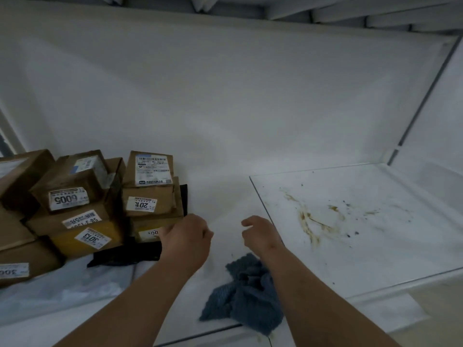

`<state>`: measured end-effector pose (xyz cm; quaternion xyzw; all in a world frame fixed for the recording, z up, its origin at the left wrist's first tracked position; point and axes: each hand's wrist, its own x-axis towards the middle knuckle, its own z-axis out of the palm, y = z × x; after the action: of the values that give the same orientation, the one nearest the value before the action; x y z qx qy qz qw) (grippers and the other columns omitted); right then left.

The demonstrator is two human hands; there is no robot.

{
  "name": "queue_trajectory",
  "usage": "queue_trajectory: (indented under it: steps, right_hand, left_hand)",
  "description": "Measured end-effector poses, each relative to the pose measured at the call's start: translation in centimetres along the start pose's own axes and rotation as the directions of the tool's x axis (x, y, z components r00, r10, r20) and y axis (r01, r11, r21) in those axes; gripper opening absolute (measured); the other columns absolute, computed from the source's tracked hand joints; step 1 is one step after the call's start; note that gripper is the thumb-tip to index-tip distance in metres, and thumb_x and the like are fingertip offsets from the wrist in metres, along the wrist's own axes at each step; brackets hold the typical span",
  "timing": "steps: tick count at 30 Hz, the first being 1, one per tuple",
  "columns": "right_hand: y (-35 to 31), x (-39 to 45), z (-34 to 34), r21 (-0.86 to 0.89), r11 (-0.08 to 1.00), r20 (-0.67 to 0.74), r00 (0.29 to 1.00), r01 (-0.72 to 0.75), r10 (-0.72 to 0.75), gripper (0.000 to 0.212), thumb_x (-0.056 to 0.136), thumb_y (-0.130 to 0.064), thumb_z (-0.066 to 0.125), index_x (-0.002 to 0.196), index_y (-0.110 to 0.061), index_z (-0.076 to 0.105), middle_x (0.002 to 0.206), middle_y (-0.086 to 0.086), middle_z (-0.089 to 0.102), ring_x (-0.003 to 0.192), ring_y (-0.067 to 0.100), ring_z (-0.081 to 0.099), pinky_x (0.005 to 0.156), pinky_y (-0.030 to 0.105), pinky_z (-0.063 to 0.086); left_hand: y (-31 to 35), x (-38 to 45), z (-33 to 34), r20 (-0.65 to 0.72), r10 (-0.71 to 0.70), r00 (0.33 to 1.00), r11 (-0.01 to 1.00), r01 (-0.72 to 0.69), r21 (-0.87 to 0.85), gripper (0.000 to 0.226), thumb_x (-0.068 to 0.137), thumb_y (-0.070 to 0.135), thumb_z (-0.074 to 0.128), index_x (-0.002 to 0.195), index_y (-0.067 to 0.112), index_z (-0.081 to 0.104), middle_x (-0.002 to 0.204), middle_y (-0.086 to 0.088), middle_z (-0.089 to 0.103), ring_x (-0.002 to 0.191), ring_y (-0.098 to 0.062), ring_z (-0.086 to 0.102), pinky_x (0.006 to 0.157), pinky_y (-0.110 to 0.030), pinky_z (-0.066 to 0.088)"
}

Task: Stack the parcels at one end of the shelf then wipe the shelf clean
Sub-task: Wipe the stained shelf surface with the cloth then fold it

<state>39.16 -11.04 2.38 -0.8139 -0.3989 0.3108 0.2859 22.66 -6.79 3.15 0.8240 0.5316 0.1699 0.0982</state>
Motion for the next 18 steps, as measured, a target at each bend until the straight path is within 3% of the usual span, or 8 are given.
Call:
queue_trajectory:
  steps: [2,5,9,13,16,18]
  right_hand:
    - [1.8,-0.1,-0.2,-0.099,0.994,0.055,0.997,-0.053,0.059,0.056,0.090,-0.015,0.046,0.145,-0.027,0.040,0.141,0.006,0.047,0.123,0.029,0.050,0.107,0.046,0.041]
    - [4.1,0.0,-0.1,-0.312,0.944,0.070,0.988,-0.110,0.138,0.064,0.089,-0.026,0.051,0.149,-0.030,0.030,0.149,0.008,0.029,0.134,0.033,0.033,0.112,0.047,0.033]
    - [6.6,-1.1,0.2,-0.403,0.910,0.122,0.980,-0.096,0.157,0.072,0.081,-0.045,0.066,0.144,-0.027,0.036,0.144,0.009,0.036,0.133,0.033,0.037,0.109,0.045,0.035]
    - [8.2,-1.9,0.8,-0.418,0.904,0.082,0.988,-0.087,0.133,0.037,0.083,-0.040,0.056,0.116,-0.023,0.053,0.120,0.003,0.057,0.112,0.024,0.054,0.099,0.043,0.040]
    - [8.8,-1.7,0.6,-0.340,0.939,0.114,0.990,-0.039,0.083,0.013,0.090,-0.030,0.051,0.100,-0.022,0.050,0.111,0.003,0.061,0.103,0.022,0.056,0.095,0.040,0.043]
    - [8.9,-1.4,0.0,-0.216,0.976,0.126,0.992,0.027,0.001,0.011,0.093,-0.028,0.052,0.097,-0.018,0.050,0.105,0.004,0.059,0.097,0.021,0.055,0.087,0.034,0.045]
  left_hand:
    - [-0.4,-0.8,1.8,0.109,0.023,0.994,0.999,-0.020,-0.032,0.030,0.095,0.028,0.048,0.123,0.036,0.050,0.128,0.019,0.047,0.113,-0.006,0.053,0.102,-0.029,0.024]
    - [-0.3,-1.5,4.0,0.197,0.083,0.977,0.996,-0.078,-0.032,0.037,0.096,0.043,0.044,0.132,0.033,0.047,0.135,0.013,0.048,0.118,-0.008,0.051,0.107,-0.027,0.031]
    - [0.7,-2.3,6.0,0.321,0.119,0.940,0.992,-0.124,-0.003,0.049,0.096,0.053,0.039,0.138,0.028,0.043,0.137,0.004,0.047,0.123,-0.011,0.046,0.104,-0.024,0.034]
    - [1.1,-3.5,7.7,0.426,0.096,0.899,0.992,-0.121,0.032,0.043,0.097,0.046,0.041,0.136,0.028,0.045,0.135,0.002,0.048,0.121,-0.015,0.046,0.101,-0.027,0.037]
    - [1.2,-4.4,8.7,0.425,0.021,0.905,0.994,-0.063,0.086,0.037,0.097,0.037,0.045,0.134,0.027,0.046,0.133,0.002,0.047,0.119,-0.013,0.049,0.097,-0.024,0.038]
    - [1.5,-4.5,9.0,0.398,-0.020,0.917,0.995,-0.020,0.096,0.019,0.095,0.029,0.047,0.113,0.032,0.055,0.124,0.003,0.054,0.110,-0.012,0.055,0.092,-0.023,0.042]
